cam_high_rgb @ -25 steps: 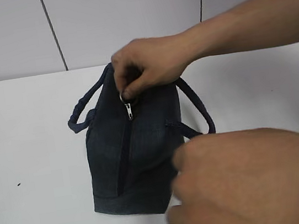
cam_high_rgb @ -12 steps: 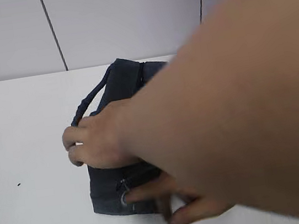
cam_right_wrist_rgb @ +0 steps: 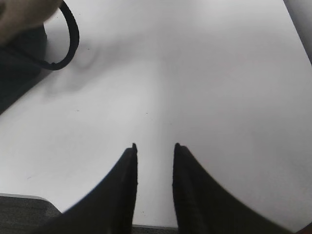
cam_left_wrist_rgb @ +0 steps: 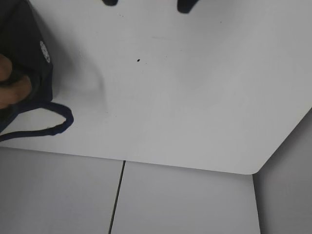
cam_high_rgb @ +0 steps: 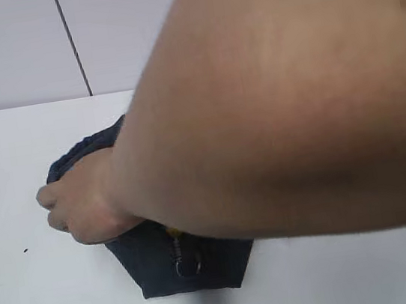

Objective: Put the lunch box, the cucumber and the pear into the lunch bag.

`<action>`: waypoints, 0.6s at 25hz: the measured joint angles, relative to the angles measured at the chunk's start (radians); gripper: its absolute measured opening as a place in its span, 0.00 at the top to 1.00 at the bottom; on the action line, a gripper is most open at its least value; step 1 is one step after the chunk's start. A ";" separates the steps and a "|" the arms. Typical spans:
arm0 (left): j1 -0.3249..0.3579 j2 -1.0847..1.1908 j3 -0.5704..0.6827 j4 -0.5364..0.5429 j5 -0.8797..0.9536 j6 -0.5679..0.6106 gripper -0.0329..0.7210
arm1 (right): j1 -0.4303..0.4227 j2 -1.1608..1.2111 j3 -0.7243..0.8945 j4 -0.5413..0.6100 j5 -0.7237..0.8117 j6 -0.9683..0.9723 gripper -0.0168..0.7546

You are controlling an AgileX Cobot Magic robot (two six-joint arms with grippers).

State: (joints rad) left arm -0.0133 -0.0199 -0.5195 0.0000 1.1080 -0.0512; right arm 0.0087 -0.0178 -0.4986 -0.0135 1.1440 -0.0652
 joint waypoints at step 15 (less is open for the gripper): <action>0.000 0.000 0.000 0.000 0.000 0.000 0.64 | 0.000 0.000 0.000 0.002 0.000 0.000 0.71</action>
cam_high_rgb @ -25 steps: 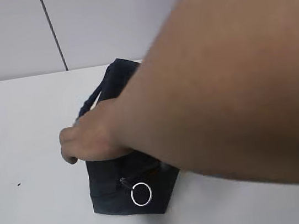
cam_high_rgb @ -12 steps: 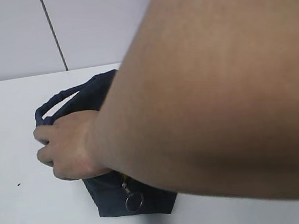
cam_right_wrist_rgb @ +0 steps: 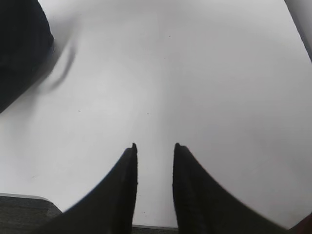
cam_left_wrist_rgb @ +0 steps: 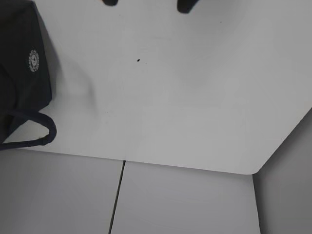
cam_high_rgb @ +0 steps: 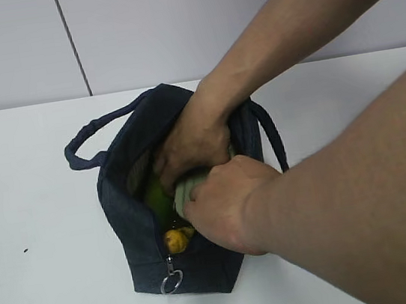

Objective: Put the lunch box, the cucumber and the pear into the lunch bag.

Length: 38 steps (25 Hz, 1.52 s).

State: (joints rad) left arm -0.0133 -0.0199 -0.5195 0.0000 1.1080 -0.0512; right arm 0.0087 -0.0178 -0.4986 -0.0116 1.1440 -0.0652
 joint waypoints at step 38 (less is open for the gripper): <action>0.000 0.000 0.000 0.000 0.000 0.000 0.64 | 0.000 0.000 0.000 0.004 -0.002 -0.001 0.71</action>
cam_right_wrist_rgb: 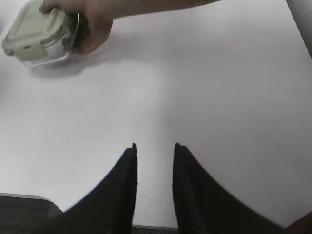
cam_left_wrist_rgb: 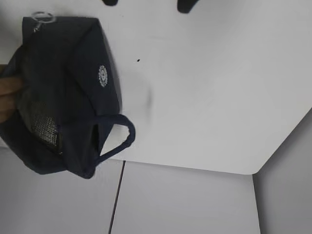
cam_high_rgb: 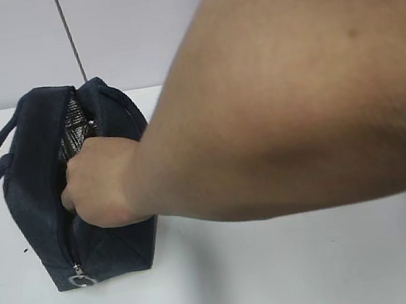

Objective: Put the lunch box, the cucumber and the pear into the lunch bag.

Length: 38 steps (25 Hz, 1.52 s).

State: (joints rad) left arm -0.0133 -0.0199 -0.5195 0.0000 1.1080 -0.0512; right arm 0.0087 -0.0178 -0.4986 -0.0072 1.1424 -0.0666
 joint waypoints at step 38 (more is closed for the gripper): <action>0.000 0.000 0.000 0.000 0.000 0.000 0.64 | 0.000 0.000 0.000 0.007 0.002 0.000 0.71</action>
State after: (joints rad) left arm -0.0133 -0.0199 -0.5195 0.0000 1.1080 -0.0512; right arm 0.0087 -0.0178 -0.4986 0.0000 1.1444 -0.0666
